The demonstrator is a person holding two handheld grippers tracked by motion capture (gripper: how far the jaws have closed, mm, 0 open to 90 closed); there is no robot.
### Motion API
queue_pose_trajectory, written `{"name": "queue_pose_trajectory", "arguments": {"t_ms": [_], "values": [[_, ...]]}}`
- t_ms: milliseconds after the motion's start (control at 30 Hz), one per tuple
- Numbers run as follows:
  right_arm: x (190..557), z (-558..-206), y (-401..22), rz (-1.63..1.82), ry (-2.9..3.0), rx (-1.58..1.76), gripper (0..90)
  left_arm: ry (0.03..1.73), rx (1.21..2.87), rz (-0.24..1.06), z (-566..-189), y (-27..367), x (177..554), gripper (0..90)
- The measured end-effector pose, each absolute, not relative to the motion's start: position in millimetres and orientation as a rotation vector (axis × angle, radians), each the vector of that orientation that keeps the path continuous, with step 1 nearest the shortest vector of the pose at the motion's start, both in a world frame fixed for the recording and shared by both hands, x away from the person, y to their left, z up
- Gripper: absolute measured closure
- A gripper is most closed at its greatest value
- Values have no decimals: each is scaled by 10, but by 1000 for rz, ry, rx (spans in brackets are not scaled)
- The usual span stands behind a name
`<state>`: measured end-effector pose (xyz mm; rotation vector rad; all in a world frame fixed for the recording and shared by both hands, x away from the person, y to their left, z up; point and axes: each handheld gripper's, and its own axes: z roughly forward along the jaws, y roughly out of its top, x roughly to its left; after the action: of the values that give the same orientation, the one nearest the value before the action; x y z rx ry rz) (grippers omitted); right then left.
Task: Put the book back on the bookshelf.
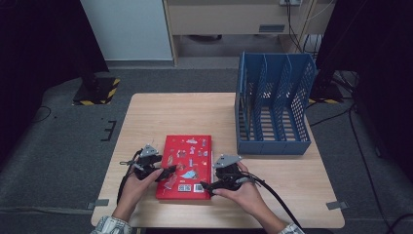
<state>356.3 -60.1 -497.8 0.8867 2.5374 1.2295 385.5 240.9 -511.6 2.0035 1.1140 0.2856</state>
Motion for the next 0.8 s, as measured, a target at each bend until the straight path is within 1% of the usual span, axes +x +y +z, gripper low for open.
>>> {"name": "queue_pose_trajectory", "arguments": {"t_ms": [267, 367, 600, 800], "values": [[3602, -5017, -606, 1230, 2554, 902, 74, 1113, 1998, 254, -5149, 2401, 3887, 122], [3609, -5030, -597, 1232, 2562, 912, 74, 1105, 2010, 264, -5141, 2385, 3887, 108], [3639, -5066, -584, 1229, 2569, 932, 73, 1089, 2031, 273, -5122, 2370, 3900, 110], [3648, -5095, -587, 1224, 2586, 943, 67, 1077, 2050, 312, -5100, 2330, 3901, 114]]}}
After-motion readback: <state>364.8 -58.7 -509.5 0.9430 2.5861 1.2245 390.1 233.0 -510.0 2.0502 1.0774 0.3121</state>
